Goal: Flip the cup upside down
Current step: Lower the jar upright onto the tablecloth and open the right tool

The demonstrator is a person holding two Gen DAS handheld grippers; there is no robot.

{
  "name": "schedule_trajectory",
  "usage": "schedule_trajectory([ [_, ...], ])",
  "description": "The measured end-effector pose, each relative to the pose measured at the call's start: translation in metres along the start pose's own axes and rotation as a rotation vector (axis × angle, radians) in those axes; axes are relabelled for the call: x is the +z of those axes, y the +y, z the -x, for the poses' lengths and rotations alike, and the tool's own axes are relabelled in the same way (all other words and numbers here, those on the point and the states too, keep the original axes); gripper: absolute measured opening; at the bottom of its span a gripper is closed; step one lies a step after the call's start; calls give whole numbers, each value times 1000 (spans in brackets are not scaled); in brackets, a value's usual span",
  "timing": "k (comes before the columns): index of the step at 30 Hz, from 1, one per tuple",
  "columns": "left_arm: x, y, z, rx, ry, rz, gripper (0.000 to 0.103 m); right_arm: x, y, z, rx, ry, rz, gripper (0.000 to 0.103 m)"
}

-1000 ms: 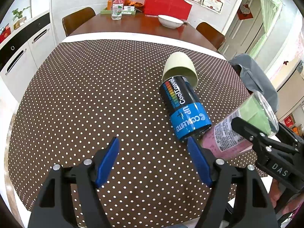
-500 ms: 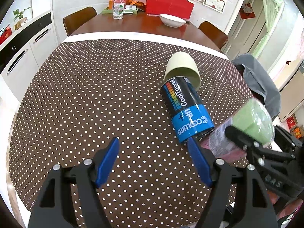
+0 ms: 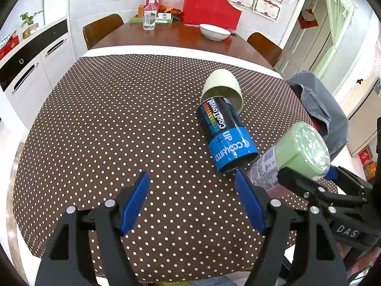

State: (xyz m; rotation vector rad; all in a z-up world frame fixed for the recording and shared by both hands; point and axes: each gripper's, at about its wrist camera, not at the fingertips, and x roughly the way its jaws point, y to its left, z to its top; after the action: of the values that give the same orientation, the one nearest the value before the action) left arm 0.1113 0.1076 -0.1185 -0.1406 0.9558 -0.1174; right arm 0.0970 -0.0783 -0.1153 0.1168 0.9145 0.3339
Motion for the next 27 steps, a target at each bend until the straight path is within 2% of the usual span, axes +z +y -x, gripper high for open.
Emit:
schedule_trajectory([
  [12, -27, -34, 37, 2, -65, -43, 73, -21, -10, 43, 34, -68, -10, 78],
  [27, -51, -97, 78, 8, -186, -121, 73, -53, -39, 109, -18, -209, -37, 78],
])
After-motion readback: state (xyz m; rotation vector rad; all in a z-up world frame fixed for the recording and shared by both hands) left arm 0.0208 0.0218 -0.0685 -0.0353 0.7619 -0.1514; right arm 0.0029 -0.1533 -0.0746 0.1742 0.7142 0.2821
